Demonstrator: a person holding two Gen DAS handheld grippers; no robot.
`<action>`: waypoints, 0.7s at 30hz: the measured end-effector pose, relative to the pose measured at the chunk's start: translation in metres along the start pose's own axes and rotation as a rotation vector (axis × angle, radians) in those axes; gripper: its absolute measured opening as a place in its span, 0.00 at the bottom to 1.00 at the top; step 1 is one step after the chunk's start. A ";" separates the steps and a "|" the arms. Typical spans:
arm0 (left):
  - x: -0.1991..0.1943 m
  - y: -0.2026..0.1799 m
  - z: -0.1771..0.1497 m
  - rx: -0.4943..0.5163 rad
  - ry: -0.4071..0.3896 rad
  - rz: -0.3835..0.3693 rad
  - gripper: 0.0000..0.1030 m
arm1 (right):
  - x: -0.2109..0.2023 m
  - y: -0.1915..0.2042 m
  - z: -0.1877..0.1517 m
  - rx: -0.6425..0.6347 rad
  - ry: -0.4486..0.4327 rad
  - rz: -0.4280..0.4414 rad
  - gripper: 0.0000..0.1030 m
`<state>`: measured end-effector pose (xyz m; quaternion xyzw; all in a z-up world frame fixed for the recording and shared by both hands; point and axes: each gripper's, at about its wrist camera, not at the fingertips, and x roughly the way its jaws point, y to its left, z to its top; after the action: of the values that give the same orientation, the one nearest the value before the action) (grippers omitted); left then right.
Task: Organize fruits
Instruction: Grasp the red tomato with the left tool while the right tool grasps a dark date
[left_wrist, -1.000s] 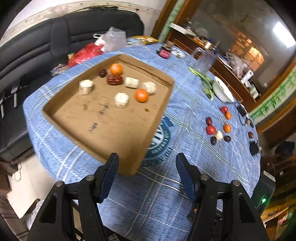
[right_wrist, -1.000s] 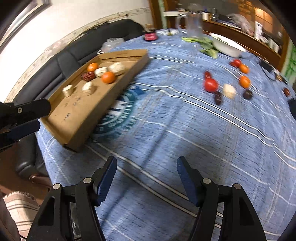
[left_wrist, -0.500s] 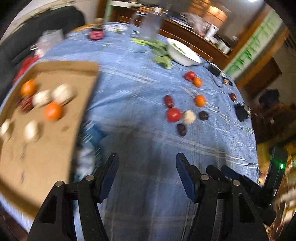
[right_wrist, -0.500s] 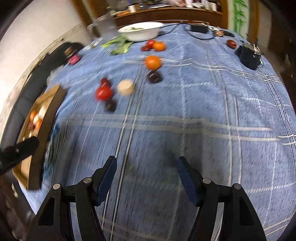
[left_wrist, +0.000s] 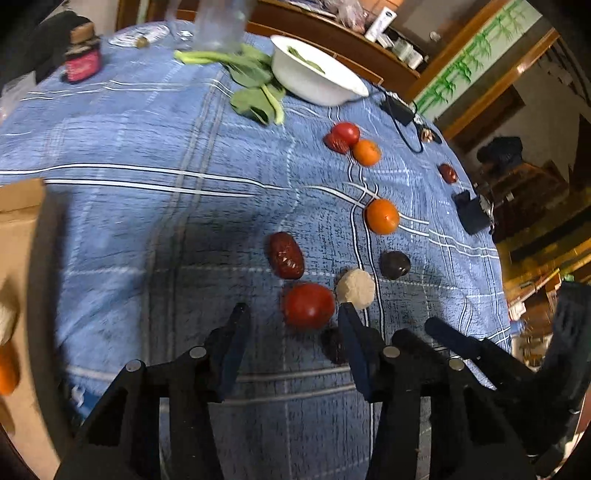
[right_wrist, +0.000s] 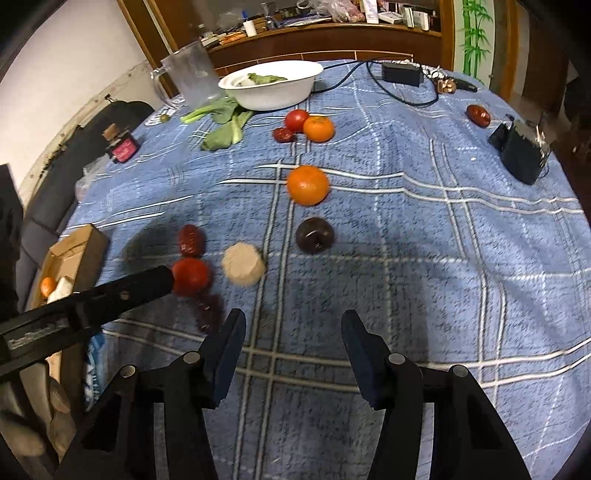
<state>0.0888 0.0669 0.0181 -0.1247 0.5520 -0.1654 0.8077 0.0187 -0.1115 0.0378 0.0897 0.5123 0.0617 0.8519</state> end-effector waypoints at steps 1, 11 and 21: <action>0.005 -0.001 0.001 0.008 0.007 -0.001 0.44 | 0.000 -0.002 0.003 0.005 -0.005 -0.007 0.56; 0.003 0.000 -0.004 0.038 0.005 -0.028 0.28 | 0.023 -0.008 0.036 -0.012 -0.028 -0.064 0.56; -0.025 0.016 -0.019 -0.013 -0.040 0.009 0.29 | 0.043 0.011 0.046 -0.112 -0.035 -0.105 0.27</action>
<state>0.0646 0.0909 0.0262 -0.1307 0.5372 -0.1557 0.8186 0.0791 -0.0963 0.0246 0.0158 0.4972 0.0441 0.8664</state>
